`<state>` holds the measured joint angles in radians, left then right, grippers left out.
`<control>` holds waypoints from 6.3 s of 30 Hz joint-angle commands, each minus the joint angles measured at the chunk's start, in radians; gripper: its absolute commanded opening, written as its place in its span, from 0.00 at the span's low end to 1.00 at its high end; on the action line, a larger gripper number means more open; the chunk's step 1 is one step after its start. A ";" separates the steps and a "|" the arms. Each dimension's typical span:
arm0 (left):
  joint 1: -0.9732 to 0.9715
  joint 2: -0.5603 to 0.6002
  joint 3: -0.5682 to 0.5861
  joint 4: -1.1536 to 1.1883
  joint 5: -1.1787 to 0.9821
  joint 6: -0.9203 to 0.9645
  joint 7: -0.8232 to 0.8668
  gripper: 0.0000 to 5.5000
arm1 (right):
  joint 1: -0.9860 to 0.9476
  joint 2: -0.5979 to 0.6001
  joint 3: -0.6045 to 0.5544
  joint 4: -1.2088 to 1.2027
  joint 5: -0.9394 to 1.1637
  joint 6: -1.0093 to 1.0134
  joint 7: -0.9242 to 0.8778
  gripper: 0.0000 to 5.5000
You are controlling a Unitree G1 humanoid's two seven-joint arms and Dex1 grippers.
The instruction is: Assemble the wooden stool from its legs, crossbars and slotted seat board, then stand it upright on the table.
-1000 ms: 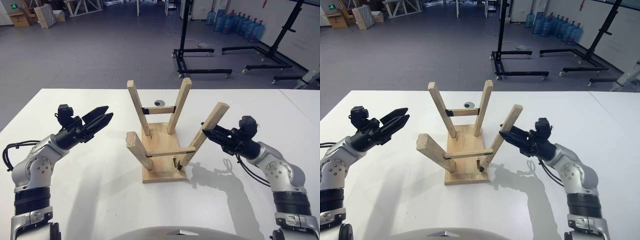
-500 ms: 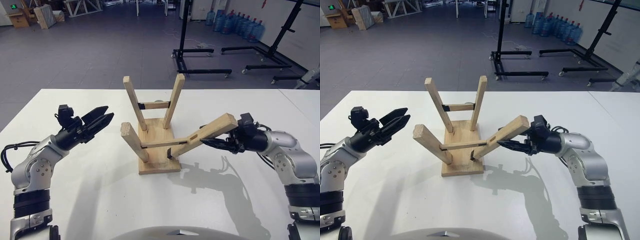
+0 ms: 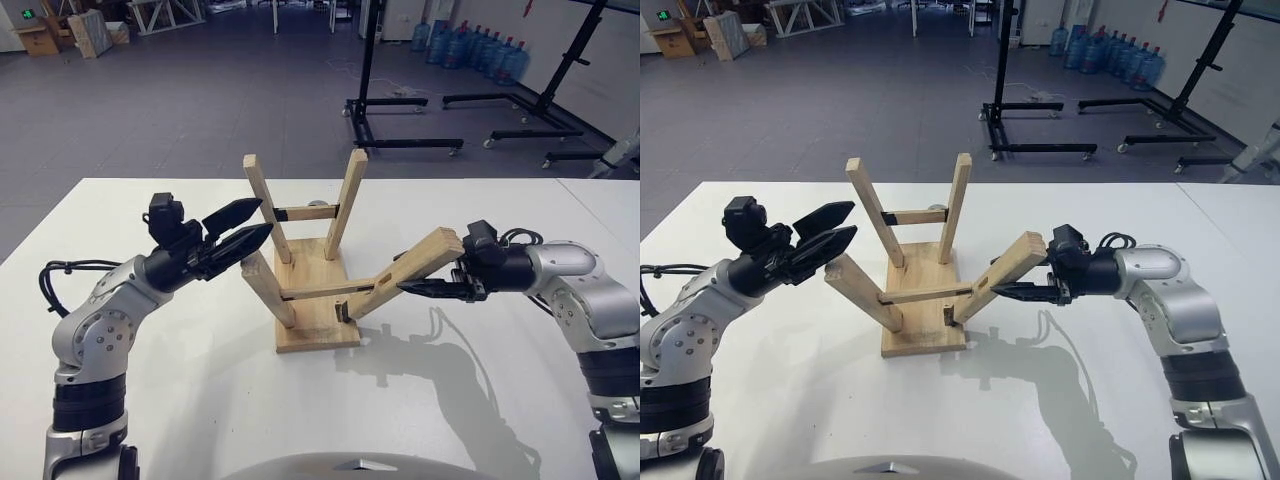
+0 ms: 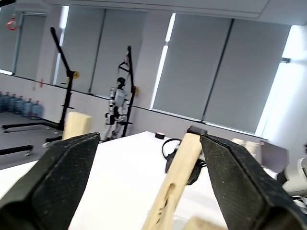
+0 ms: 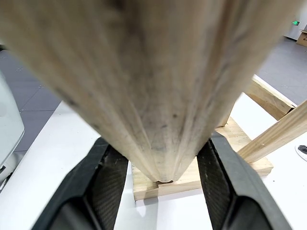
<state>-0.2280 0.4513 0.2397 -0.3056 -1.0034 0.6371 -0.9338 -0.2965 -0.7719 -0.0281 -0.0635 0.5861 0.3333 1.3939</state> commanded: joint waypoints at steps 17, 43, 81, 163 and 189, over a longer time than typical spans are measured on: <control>-0.029 0.101 -0.174 0.131 0.185 -0.051 -0.039 0.69 | -0.041 0.017 0.083 0.043 -0.057 -0.090 0.046 0.37; -0.052 0.116 -0.209 0.152 0.196 -0.072 -0.050 0.69 | -0.152 0.076 0.190 0.176 -0.148 -0.054 0.062 0.37; -0.120 0.019 -0.254 0.192 0.222 -0.170 0.030 0.69 | -0.115 0.228 -0.043 0.021 -0.026 -0.078 -0.273 0.80; -0.169 -0.105 -0.270 0.059 0.299 -0.180 0.170 0.69 | -0.058 0.415 -0.125 0.057 -0.021 -0.222 -0.888 0.80; -0.189 -0.162 -0.347 0.153 0.374 -0.222 0.182 0.69 | -0.023 0.468 0.204 -0.111 -0.277 -0.191 -0.765 0.80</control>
<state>-0.3873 0.3352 0.0150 -0.2005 -0.7096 0.3587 -0.7722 -0.3424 -0.3610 -0.1425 -0.1155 0.3519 0.0829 0.4573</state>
